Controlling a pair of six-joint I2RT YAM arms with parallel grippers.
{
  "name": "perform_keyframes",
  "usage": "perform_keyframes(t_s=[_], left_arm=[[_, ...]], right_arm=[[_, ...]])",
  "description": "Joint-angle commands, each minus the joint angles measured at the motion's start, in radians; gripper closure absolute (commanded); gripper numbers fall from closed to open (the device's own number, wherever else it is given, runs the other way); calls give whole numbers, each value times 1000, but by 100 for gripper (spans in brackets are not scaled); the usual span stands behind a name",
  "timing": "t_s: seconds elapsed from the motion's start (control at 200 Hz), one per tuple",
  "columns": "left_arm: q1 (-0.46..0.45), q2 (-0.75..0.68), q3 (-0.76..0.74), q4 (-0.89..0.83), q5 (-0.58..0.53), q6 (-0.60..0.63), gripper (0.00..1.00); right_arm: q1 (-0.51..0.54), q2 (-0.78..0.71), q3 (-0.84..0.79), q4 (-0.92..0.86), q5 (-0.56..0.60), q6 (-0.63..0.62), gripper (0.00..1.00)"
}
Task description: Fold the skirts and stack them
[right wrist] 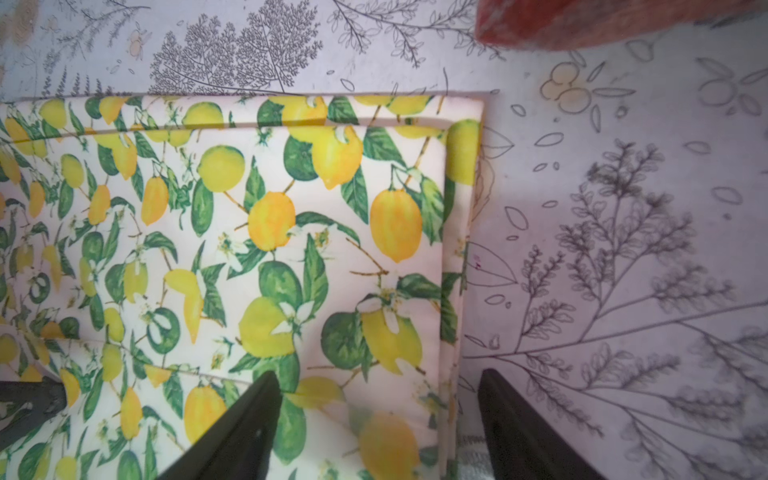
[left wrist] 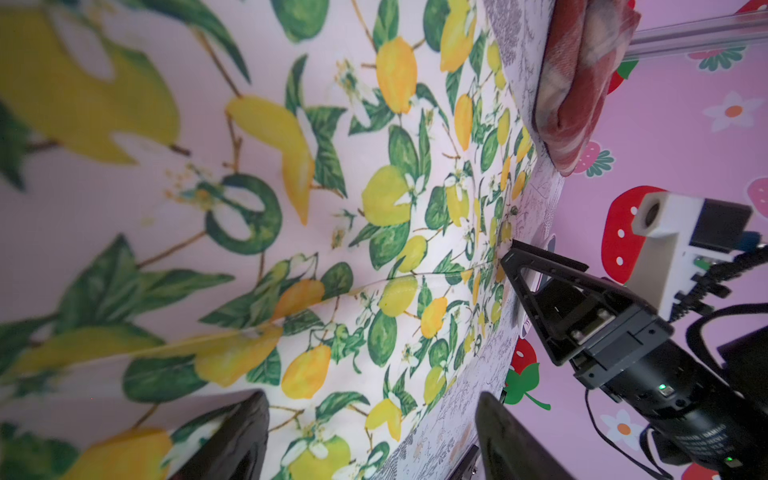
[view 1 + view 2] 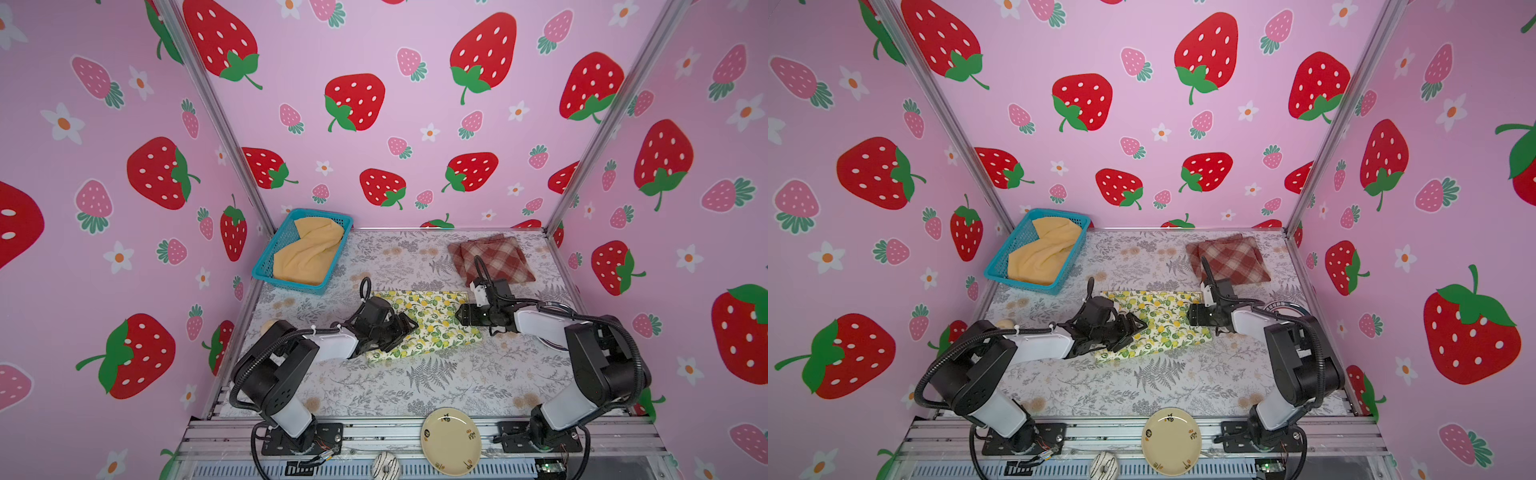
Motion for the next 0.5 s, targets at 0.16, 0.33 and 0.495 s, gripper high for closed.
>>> perform_keyframes(t_s=[0.16, 0.33, 0.495], left_arm=[[-4, 41, -27, -85, -9, 17, 20], [-5, 62, -19, -75, -3, 16, 21], [-3, 68, -16, -71, -2, 16, 21]], right_arm=[[-4, 58, -57, -20, -31, 16, 44], [-4, 73, -72, -6, -30, 18, 62], [-4, 75, -51, -23, -19, 23, 95]])
